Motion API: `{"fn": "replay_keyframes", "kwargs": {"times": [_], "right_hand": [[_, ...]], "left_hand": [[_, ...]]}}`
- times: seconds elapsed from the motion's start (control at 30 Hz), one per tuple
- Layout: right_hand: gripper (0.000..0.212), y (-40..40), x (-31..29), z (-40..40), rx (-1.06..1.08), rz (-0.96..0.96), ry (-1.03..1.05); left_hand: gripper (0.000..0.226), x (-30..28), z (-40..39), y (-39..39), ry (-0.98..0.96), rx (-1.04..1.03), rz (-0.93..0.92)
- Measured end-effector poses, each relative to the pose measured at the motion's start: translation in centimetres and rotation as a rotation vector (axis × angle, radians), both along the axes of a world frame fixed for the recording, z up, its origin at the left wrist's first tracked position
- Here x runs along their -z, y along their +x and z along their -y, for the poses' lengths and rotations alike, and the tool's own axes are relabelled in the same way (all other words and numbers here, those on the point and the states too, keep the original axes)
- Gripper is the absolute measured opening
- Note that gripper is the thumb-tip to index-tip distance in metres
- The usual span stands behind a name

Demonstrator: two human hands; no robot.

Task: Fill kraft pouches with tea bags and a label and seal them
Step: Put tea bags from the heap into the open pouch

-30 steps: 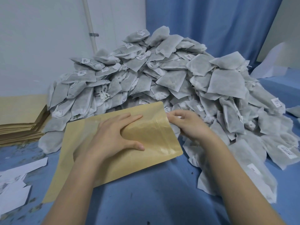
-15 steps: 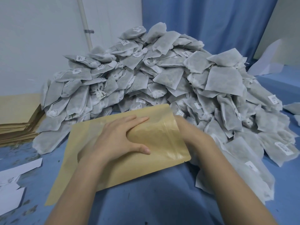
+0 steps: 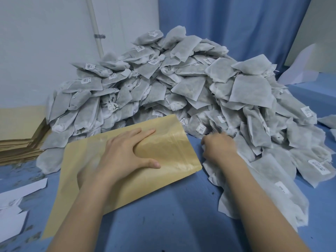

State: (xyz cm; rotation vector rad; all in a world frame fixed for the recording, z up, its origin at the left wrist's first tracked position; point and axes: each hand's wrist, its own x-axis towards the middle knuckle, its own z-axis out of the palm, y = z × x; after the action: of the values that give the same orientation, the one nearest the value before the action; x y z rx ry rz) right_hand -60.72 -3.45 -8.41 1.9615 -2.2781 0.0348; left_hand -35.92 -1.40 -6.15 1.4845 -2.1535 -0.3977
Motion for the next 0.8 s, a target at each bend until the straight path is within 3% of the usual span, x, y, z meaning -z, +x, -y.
{"fn": "replay_keyframes", "kwargs": {"times": [0.1, 0.2, 0.3, 0.33, 0.4, 0.47, 0.63, 0.8], "right_hand": [[0.03, -0.3, -0.9, 0.2, -0.023, 0.278, -0.287], [0.023, -0.9, -2.8, -0.3, -0.095, 0.856, -0.533], [0.019, -1.5, -4.4, -1.4, -0.319, 1.382, -0.377], [0.02, -1.7, -4.6, -1.8, -0.41, 1.415, -0.274], [0.024, -1.8, -4.7, -2.2, -0.527, 1.27, -0.118], [0.024, -1.4, -4.6, -2.2, -0.565, 1.124, -0.088], [0.027, -0.6, -4.7, -2.5, -0.633, 0.978, 0.041], [0.029, 1.8, -4.4, -2.4, -0.722, 1.057, 0.153]], "left_hand": [[0.093, 0.1, 0.2, 0.2, 0.005, -0.008, 0.003], [0.09, 0.2, 0.3, 0.4, 0.003, -0.02, -0.015], [0.091, 0.0, 0.3, 0.7, -0.008, -0.032, -0.024], [0.091, -0.1, 0.3, 0.7, -0.008, -0.034, -0.034], [0.089, -0.3, 0.1, 0.7, -0.006, -0.032, -0.059], [0.087, -0.6, -0.1, 0.7, -0.003, -0.022, -0.082], [0.087, -1.0, -0.3, 1.0, -0.002, -0.025, -0.115], [0.087, -1.4, -0.6, 0.5, 0.012, 0.031, -0.136]]}}
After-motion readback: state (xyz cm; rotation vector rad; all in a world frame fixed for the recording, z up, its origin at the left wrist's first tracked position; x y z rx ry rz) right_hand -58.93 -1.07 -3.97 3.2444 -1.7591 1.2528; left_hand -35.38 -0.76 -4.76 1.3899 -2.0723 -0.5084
